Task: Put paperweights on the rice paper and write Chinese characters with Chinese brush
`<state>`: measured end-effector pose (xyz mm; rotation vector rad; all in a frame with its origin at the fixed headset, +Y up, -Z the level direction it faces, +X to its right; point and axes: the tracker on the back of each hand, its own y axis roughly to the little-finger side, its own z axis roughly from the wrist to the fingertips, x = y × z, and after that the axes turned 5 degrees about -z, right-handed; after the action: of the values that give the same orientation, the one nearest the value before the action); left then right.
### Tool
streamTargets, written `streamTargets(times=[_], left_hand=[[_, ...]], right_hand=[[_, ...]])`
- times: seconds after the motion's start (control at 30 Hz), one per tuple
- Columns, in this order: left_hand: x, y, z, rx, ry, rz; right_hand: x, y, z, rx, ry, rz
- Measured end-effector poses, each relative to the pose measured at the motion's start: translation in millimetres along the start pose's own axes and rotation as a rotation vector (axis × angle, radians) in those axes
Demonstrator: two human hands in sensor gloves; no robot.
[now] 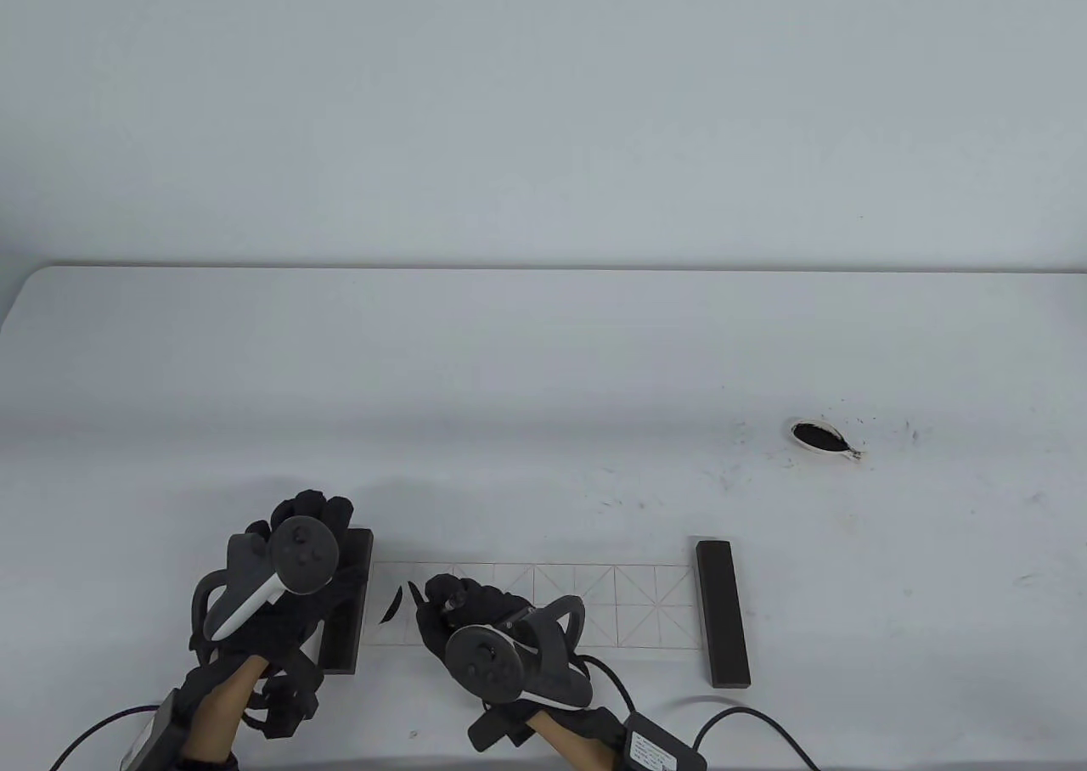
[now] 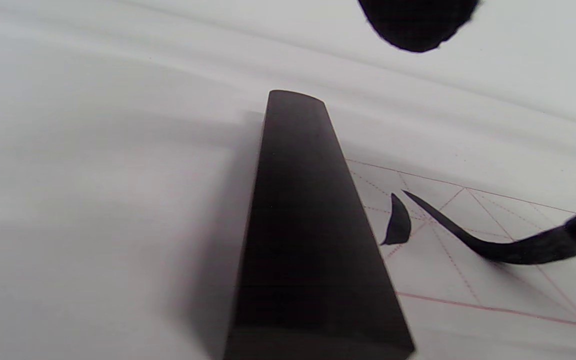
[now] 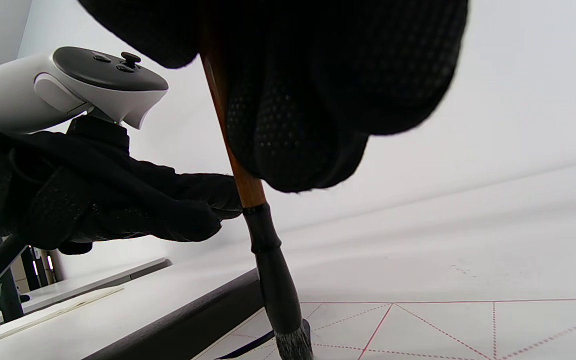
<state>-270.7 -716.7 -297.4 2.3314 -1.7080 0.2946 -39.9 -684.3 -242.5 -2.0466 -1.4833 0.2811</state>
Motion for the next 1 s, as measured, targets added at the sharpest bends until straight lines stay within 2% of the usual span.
streamTargets(times=[0.1,0.2,0.37,0.47,0.7,0.77,0.83,1.0], left_hand=[[0,0,0,0.0,0.0,0.0],[0,0,0,-0.002,0.007,0.0],[1,0,0,-0.004,0.011,0.002],[1,-1,1,-0.005,0.014,0.004],[1,-1,0,-0.001,0.005,0.011],[0,-1,0,-0.003,0.003,0.009],[0,-1,0,-0.005,0.003,0.006],[0,-1,0,-0.005,0.003,0.004]], right_hand=[[5,1,1,-0.006,-0.028,0.003],[22,5,1,-0.032,-0.069,0.02],[56,22,-7,-0.085,-0.054,0.083],[64,33,-15,-0.111,-0.057,0.082],[44,55,-34,-0.109,0.156,0.024],[36,59,-34,-0.107,0.15,0.026],[31,63,-35,-0.115,0.097,0.032],[23,66,-35,-0.123,0.085,0.035]])
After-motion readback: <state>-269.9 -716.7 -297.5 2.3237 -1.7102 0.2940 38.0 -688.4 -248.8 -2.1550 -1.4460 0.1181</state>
